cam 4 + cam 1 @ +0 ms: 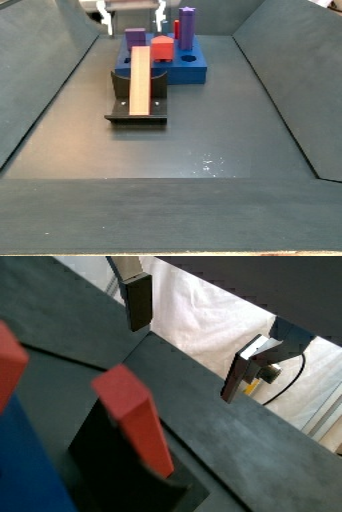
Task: Pick up the rectangle object. Move up. Place the rectangle object on the fixture. Regrasp the rectangle object. Move to above the board. Insert the rectangle object.
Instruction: Regrasp the rectangle object.
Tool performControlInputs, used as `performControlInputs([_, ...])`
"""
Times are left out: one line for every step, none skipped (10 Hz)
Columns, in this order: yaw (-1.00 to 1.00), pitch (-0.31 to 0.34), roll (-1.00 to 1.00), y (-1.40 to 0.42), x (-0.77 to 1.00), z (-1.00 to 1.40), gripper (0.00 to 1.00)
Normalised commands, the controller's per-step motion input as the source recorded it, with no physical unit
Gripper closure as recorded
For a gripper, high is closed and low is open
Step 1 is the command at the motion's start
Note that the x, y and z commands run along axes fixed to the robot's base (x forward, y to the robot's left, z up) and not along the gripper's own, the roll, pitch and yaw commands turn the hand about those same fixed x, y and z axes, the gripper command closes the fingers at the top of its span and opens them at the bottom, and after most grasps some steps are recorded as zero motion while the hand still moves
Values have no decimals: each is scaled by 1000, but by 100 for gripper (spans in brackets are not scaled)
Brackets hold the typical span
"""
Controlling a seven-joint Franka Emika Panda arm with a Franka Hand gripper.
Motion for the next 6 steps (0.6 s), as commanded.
performControlInputs([-71, -87, 69, 24, 69, -940, 0])
performControlInputs([-73, -75, 68, 21, 63, -829, 0])
performControlInputs([-68, -37, 62, 12, 50, -549, 0])
performControlInputs([-67, -26, 59, 6, 50, -438, 0])
performControlInputs([-51, -3, 60, 7, 53, -224, 0])
performControlInputs([0, 0, 0, 0, 0, 0, 100])
